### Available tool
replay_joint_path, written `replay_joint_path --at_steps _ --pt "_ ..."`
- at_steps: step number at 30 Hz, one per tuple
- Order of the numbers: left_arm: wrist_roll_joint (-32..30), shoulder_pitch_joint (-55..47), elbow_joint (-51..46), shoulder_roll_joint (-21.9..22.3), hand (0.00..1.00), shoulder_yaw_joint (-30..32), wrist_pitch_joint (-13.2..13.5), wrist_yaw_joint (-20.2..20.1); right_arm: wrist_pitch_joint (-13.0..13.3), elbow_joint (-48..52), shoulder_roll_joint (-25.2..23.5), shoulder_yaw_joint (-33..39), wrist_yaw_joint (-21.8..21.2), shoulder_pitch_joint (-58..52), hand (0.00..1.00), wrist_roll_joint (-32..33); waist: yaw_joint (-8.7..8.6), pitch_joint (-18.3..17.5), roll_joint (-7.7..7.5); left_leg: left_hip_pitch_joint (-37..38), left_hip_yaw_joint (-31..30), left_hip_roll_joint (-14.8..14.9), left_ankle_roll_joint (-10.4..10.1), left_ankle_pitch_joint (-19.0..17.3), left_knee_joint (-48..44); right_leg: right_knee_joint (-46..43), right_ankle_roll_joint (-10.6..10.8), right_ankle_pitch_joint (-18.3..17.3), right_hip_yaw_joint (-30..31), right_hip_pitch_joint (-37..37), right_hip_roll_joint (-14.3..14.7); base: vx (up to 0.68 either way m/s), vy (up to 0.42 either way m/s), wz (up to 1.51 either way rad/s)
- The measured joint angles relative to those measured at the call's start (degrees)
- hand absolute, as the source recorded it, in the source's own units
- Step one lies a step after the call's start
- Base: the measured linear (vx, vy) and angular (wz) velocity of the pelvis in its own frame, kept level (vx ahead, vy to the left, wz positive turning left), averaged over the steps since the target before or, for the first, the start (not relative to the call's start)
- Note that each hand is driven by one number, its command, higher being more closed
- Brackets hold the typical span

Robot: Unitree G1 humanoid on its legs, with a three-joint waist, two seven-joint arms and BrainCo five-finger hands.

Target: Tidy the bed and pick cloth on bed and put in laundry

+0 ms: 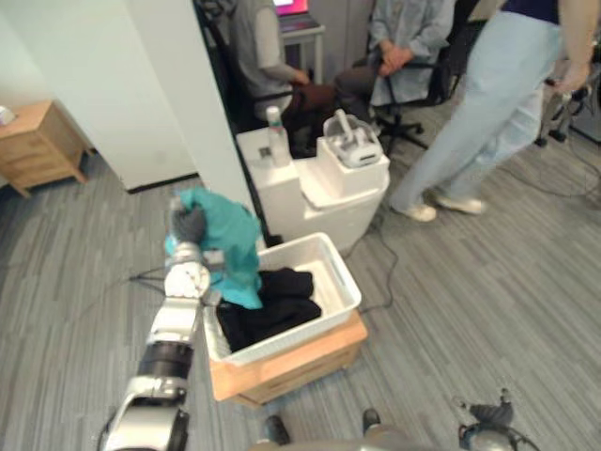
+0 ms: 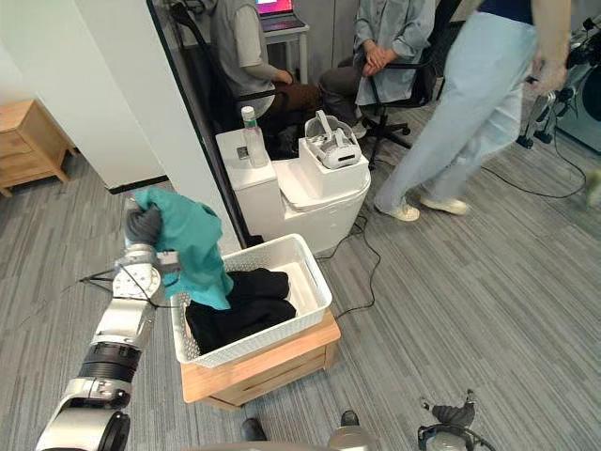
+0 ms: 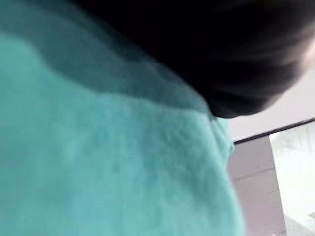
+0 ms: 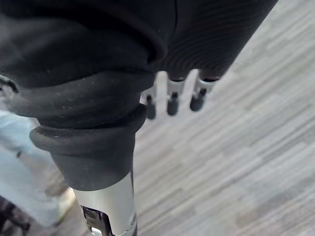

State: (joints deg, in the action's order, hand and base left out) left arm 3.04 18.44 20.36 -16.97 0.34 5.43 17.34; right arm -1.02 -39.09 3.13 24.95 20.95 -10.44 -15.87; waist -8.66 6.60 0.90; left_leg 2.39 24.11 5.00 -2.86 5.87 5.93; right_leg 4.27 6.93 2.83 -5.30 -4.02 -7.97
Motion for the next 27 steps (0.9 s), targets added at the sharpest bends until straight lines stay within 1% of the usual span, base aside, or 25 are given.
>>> replay_joint_path --at_steps 2,4,7,8,9,10,14,17,19,20,22,25,27 --pt "-1.6 -0.4 2.5 1.3 1.00 -1.0 -0.4 -0.8 0.1 0.0 -0.8 -0.1 0.0 -0.1 0.00 0.0 -0.02 0.0 0.06 0.0 1.0 0.0 0.0 -0.2 0.0 0.0 0.0 0.0 0.7 0.4 0.1 0.01 0.007 -0.19" --pt "-3.1 -1.7 5.3 2.8 1.00 -3.0 -1.0 -1.5 0.5 0.0 -1.1 -0.2 0.0 -0.1 0.00 0.0 -0.23 0.3 0.43 0.1 1.7 -0.1 0.1 -0.7 0.0 0.0 -0.1 -0.1 1.2 0.6 0.1 0.03 0.004 -0.16" --pt "-4.4 -2.1 9.5 3.8 1.00 -4.3 -1.3 -2.2 0.6 0.0 -1.4 -0.6 0.0 0.1 0.00 -0.1 -0.33 1.2 0.89 0.1 2.8 0.0 -0.2 -1.2 0.0 -0.1 -0.4 0.1 2.4 1.5 0.1 0.04 0.007 -0.23" --pt "-5.3 -2.1 10.6 4.0 0.00 -4.6 -1.4 -2.2 0.7 0.0 -1.6 -0.9 0.0 0.2 0.00 -0.1 -0.60 1.6 0.99 0.1 2.9 0.0 -0.2 -1.3 0.0 0.0 -0.4 0.0 2.5 1.6 0.1 0.04 -0.007 -0.14" --pt "-5.7 -2.1 11.5 4.1 0.00 -4.7 -1.4 -2.2 0.7 0.0 -1.8 -1.5 0.0 0.2 0.00 -0.1 -0.83 1.9 1.09 0.0 3.0 0.0 -0.2 -1.3 0.0 -0.1 -0.4 0.0 2.5 1.7 0.1 0.04 -0.016 -0.08" --pt "-6.1 -2.0 13.0 4.2 0.00 -4.7 -1.5 -2.2 0.7 0.0 -1.9 -2.4 0.0 0.2 0.00 -0.1 -1.51 2.3 1.24 -0.1 3.4 0.1 -0.2 -1.3 0.0 -0.1 -0.5 -0.1 2.6 2.0 0.2 0.04 -0.014 -0.10" --pt "-6.2 -1.2 17.4 4.5 0.00 -4.5 -1.8 -1.9 0.9 0.0 -2.2 -3.7 0.1 1.3 0.00 -0.2 -1.62 3.8 1.74 -0.3 5.0 0.2 -0.4 -1.5 -0.2 -0.3 -0.2 0.1 4.3 3.3 0.3 0.04 -0.013 -0.25" --pt "-6.7 0.4 20.9 4.5 0.00 -4.0 -2.4 -1.0 1.3 -0.1 -2.6 -5.1 0.1 2.1 0.00 -0.2 -1.94 5.0 1.79 -0.8 5.9 0.3 -0.4 -1.6 -0.4 -0.3 -0.2 0.1 5.3 4.4 0.7 0.04 -0.025 -0.19" --pt "-7.0 1.1 22.0 4.5 0.00 -2.7 -2.5 -0.7 2.0 -0.2 -2.7 -6.0 0.1 2.5 0.00 -0.2 -2.42 5.7 1.85 -0.8 6.0 0.4 -0.5 -1.6 -0.4 -0.3 -0.2 0.1 5.4 4.4 0.9 0.02 -0.040 -0.09" --pt "-7.2 1.1 22.7 4.5 0.00 -1.7 -2.7 -0.4 2.2 -0.5 -2.6 -6.5 0.1 2.9 0.00 -0.2 -3.07 5.8 1.95 -0.9 6.1 0.8 -0.5 -1.6 -0.4 -0.2 -0.2 0.1 5.4 4.5 1.1 0.02 -0.057 -0.06" --pt "-7.2 1.1 23.0 4.5 0.00 -0.7 -2.8 0.3 2.4 -0.7 -2.6 -7.0 0.1 3.2 0.00 -0.2 -3.15 5.9 2.13 -0.9 6.3 1.0 -0.7 -1.7 -0.4 -0.2 -0.2 0.1 5.5 4.5 1.2 0.00 -0.039 -0.07" --pt "-7.0 1.5 23.0 4.6 0.00 0.2 -2.7 0.4 2.6 -1.2 -2.5 -7.8 0.2 3.8 0.00 -0.2 -3.13 6.1 2.51 -0.9 6.5 1.0 -0.7 -1.7 -0.4 -0.3 -0.2 0.1 5.5 4.9 1.5 -0.04 -0.028 -0.04" --pt "-5.8 1.5 22.9 4.6 0.00 0.3 -2.7 0.4 2.7 -1.2 -2.5 -8.4 0.1 3.8 0.00 -0.2 -3.08 6.1 2.57 -0.9 6.5 1.0 -0.7 -1.7 -0.4 -0.3 -0.2 0.1 5.5 4.9 1.5 -0.04 -0.019 0.01"
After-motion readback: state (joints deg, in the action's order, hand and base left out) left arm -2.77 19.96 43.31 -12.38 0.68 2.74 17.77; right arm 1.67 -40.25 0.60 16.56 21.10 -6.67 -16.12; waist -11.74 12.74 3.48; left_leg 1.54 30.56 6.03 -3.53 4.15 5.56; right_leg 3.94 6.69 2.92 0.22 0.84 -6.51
